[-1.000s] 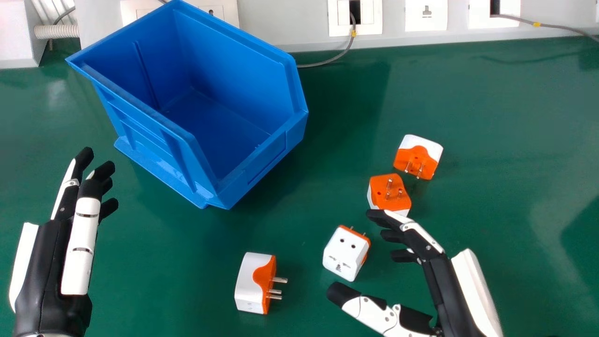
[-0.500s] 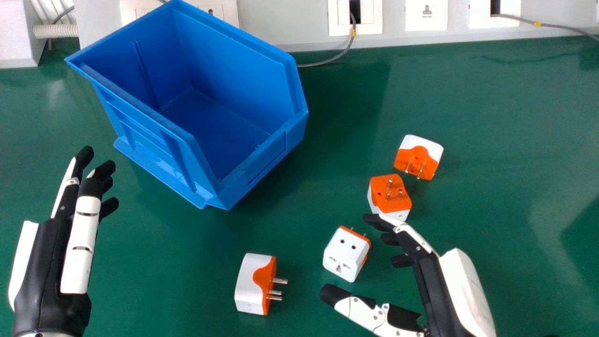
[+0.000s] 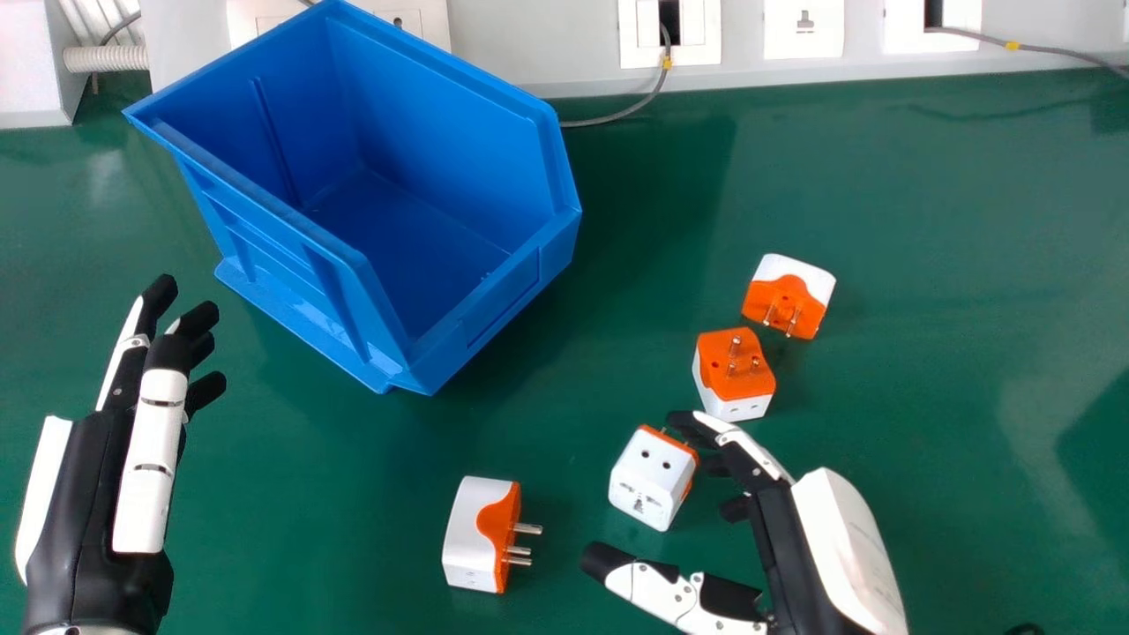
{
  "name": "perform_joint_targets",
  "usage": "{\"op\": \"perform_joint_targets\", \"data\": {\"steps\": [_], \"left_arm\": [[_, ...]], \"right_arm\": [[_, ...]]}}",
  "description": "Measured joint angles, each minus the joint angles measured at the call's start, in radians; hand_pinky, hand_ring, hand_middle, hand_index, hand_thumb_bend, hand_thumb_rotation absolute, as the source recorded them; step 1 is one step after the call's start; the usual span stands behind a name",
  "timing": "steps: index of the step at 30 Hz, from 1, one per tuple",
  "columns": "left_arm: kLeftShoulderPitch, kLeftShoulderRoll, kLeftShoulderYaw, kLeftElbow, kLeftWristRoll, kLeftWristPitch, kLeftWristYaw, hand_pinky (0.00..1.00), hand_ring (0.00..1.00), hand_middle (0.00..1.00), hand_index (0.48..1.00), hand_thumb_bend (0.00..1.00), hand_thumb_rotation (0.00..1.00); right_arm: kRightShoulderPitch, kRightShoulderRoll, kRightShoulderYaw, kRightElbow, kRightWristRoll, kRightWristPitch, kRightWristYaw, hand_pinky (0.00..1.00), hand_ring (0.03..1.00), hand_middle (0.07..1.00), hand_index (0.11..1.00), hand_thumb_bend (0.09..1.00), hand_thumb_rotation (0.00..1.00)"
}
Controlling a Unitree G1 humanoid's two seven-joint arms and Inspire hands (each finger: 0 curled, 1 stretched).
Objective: Pick all objects and put in blue box
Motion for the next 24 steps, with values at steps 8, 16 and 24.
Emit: {"op": "perform_joint_targets", "data": {"steps": [8, 16, 24], "left_arm": [[-0.002, 0.0, 0.001, 0.0, 0.0, 0.007, 0.001, 0.88, 0.93, 0.91, 0.958, 0.47, 1.0], [-0.005, 0.0, 0.001, -0.002, 0.001, 0.007, 0.003, 0.88, 0.93, 0.91, 0.958, 0.47, 1.0], [-0.007, 0.0, 0.001, -0.002, 0.002, 0.007, 0.003, 0.88, 0.93, 0.91, 0.958, 0.47, 1.0]], "right_arm": [[-0.026, 0.003, 0.012, 0.0, -0.024, 0.03, -0.009, 0.68, 0.805, 0.83, 0.811, 0.605, 0.5], [-0.046, 0.01, 0.026, 0.007, -0.043, 0.058, -0.049, 0.67, 0.807, 0.835, 0.814, 0.595, 0.49], [-0.06, 0.015, 0.037, 0.036, -0.069, 0.074, -0.08, 0.67, 0.807, 0.837, 0.816, 0.593, 0.48]]}}
